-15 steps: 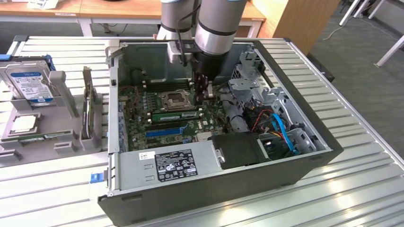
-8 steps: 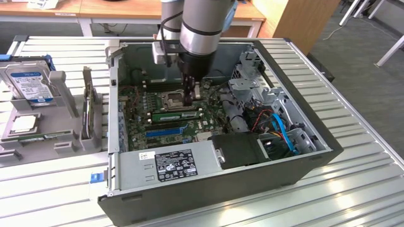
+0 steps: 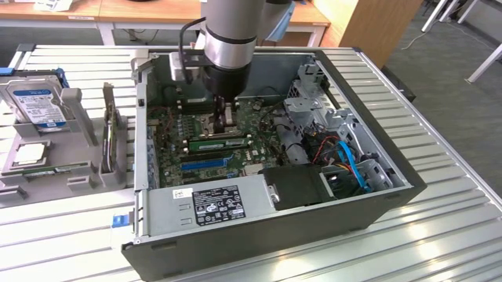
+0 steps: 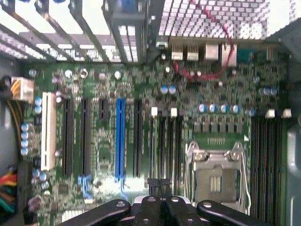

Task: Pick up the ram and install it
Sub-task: 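Press down the ram until it locks into place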

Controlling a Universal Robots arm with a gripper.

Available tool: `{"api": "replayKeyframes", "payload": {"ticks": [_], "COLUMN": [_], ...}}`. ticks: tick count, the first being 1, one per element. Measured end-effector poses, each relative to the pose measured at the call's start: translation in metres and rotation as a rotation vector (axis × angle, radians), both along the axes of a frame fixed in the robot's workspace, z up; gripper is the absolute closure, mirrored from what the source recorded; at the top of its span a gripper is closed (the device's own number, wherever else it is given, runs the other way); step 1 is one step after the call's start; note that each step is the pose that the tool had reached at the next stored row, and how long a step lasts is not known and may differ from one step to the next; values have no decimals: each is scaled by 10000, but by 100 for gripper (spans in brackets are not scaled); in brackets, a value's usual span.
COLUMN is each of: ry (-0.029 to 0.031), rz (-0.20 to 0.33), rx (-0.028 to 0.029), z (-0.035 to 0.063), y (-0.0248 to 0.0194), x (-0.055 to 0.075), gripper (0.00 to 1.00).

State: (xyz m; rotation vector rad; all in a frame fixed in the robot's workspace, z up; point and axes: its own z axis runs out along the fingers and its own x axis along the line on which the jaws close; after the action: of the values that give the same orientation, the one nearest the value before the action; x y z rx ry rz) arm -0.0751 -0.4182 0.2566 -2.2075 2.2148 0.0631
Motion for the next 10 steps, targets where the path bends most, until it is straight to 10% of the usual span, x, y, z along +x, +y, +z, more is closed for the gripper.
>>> {"api": "replayKeyframes", "payload": {"ticks": [10], "ry": [-24], "rz": [0], "rx": [0], "z": [0], "y": [0], "x": [-258], "gripper": [90]}}
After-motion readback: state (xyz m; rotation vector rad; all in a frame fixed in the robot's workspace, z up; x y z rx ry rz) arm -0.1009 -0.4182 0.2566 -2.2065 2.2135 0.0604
